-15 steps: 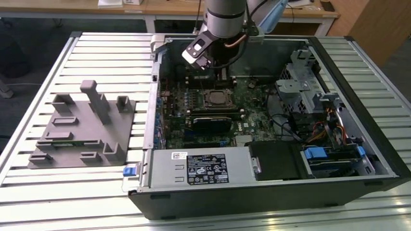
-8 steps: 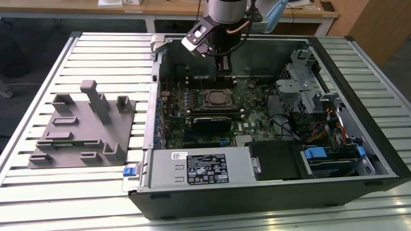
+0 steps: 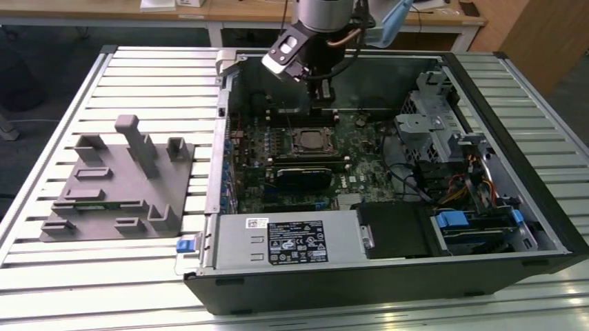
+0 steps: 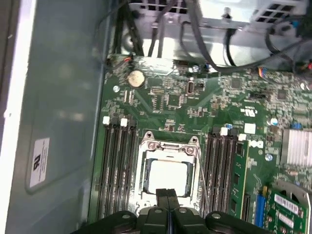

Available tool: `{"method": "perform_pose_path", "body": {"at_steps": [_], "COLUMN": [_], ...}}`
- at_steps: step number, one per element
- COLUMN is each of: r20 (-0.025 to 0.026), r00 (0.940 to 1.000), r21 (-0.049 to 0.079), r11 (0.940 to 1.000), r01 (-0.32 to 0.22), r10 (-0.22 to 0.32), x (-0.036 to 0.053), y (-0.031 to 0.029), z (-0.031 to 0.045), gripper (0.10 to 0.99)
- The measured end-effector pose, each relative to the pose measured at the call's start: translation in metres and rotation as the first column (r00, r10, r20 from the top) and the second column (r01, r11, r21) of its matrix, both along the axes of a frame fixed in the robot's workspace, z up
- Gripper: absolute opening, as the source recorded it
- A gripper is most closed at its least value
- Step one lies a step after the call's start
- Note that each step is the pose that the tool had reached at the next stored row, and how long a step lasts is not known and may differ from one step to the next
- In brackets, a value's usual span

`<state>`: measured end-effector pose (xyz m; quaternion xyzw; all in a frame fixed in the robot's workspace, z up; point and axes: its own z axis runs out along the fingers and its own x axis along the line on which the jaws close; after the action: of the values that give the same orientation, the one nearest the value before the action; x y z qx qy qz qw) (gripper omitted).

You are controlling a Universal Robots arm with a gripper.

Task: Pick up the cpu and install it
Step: 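Install the first cpu locking lever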

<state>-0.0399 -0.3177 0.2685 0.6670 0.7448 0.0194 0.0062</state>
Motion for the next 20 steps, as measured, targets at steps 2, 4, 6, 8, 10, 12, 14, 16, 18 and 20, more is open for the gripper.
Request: {"method": "perform_pose_path", "body": {"at_steps": [2,4,6,8,10,12,14,16,18,20], "r20": [0.0001,-0.0001,-0.0003,-0.0001,-0.0001,-0.0001,-0.0001,-0.0001,-0.0001,-0.0001], "r00": [0.9994,0.9979,0.9963,0.9941,0.9910,0.9870,0.9825,0.9771,0.9710,0.9648], "r21": [0.000,-0.001,-0.001,-0.001,-0.001,-0.001,-0.001,-0.001,-0.001,-0.001], "r11": [0.9994,0.9979,0.9963,0.9941,0.9910,0.9870,0.9825,0.9771,0.9710,0.9648], "r01": [-0.035,-0.065,-0.086,-0.109,-0.134,-0.160,-0.186,-0.213,-0.239,-0.263], "r10": [0.035,0.065,0.086,0.109,0.134,0.160,0.186,0.213,0.239,0.263], "x": [0.0000,0.0000,0.0000,0.0000,0.0000,0.0000,0.0000,0.0000,0.0000,0.0000], "y": [0.0000,0.0000,0.0000,0.0000,0.0000,0.0000,0.0000,0.0000,0.0000,0.0000], "z": [-0.0006,-0.0012,-0.0013,-0.0014,-0.0014,-0.0014,-0.0014,-0.0014,-0.0014,-0.0014], "gripper": [0.106,0.106,0.106,0.106,0.106,0.106,0.106,0.106,0.106,0.106]}}
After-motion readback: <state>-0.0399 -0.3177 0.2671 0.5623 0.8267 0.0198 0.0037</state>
